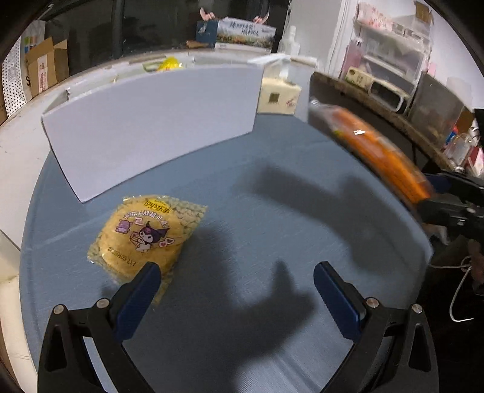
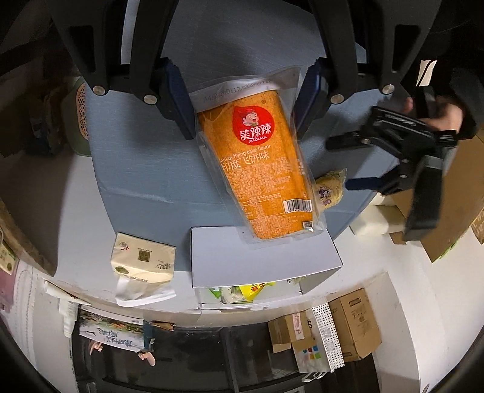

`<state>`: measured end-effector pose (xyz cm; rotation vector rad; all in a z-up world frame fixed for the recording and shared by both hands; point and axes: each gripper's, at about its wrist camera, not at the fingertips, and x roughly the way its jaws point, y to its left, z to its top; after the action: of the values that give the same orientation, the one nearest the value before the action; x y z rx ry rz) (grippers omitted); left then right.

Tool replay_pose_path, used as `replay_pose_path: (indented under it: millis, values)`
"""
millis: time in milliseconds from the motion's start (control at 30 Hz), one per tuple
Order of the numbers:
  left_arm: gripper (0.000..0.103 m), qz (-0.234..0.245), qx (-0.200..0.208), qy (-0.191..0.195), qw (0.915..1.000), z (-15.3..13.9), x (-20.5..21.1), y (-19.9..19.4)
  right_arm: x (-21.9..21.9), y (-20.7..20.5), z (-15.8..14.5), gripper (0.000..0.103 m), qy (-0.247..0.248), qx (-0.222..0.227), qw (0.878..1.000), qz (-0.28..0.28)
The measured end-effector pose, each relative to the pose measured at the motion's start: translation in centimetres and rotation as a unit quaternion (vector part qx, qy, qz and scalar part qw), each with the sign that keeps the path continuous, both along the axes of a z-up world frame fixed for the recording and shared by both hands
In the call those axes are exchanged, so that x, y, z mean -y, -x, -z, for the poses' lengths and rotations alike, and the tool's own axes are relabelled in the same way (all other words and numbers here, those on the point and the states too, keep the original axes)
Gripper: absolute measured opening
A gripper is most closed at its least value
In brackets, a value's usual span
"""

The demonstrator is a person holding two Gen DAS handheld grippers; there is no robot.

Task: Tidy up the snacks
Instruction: 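Grasp the round yellow Lay's chip bag with the left tool while the right tool holds the bread pack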

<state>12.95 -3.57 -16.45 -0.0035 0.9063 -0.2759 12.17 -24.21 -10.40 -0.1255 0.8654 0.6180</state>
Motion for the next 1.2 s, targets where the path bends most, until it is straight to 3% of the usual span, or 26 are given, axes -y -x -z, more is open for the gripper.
replay_pose_path:
  millis: [167,233,267,300,333,400,467,733,767,833,867,900,1000,1200]
  values:
    - [0.103,-0.005,-0.003,-0.029,0.9996,1.0,0.1,-0.9,0.0,-0.5,0.8,0.068,0.0,-0.01,1.0,-0.003]
    - [0.097,-0.004,0.003,-0.041,0.9991,1.1,0.0,-1.0,0.0,-0.5,0.9,0.068,-0.001,-0.01,1.0,-0.002]
    - [0.074,-0.007,0.01,-0.06,0.9981,1.1,0.1,-0.9,0.0,-0.5,0.9,0.068,-0.001,-0.011,1.0,-0.002]
    - [0.012,-0.01,0.012,-0.072,0.9973,1.0,0.2,-0.9,0.0,-0.5,0.9,0.068,-0.001,-0.01,1.0,-0.002]
    - [0.002,-0.011,-0.002,-0.061,0.9981,1.2,-0.1,-1.2,0.0,-0.5,0.9,0.068,-0.002,-0.01,1.0,-0.002]
    - [0.002,-0.018,-0.001,-0.034,0.9993,1.2,-1.1,-0.9,0.0,-0.4,0.9,0.068,-0.002,-0.011,1.0,-0.002]
    - [0.002,-0.014,0.009,-0.043,0.999,0.6,-1.1,-0.4,0.0,-0.5,0.9,0.068,-0.003,-0.01,1.0,-0.002]
    - [0.002,-0.02,0.045,0.0,0.9988,-2.7,-2.8,1.4,0.2,-0.5,0.8,0.068,-0.01,-0.011,1.0,-0.002]
    - [0.006,-0.028,0.045,-0.003,0.9986,-2.8,-3.1,1.4,0.2,-0.5,0.9,0.068,-0.011,-0.011,1.0,-0.001]
    - [0.048,-0.034,0.026,-0.005,0.9991,-2.4,-3.8,1.2,0.2,-0.5,0.9,0.068,-0.011,-0.011,1.0,-0.001]
    - [0.085,-0.041,0.025,-0.003,0.9989,-2.3,-4.1,1.1,0.2,-0.5,0.9,0.068,-0.012,-0.012,1.0,-0.002]
    - [0.103,-0.044,0.031,0.003,0.9985,-1.9,-4.5,1.2,0.2,-0.6,1.0,0.068,-0.012,-0.014,1.0,-0.003]
    - [0.103,-0.044,0.036,0.02,0.9982,-1.7,-5.2,0.8,0.2,-0.6,1.1,0.068,-0.013,-0.015,1.0,-0.002]
    - [0.103,-0.034,0.018,-0.022,0.999,0.3,-5.2,-3.1,0.3,-0.6,1.3,0.068,-0.014,-0.018,1.0,0.0]
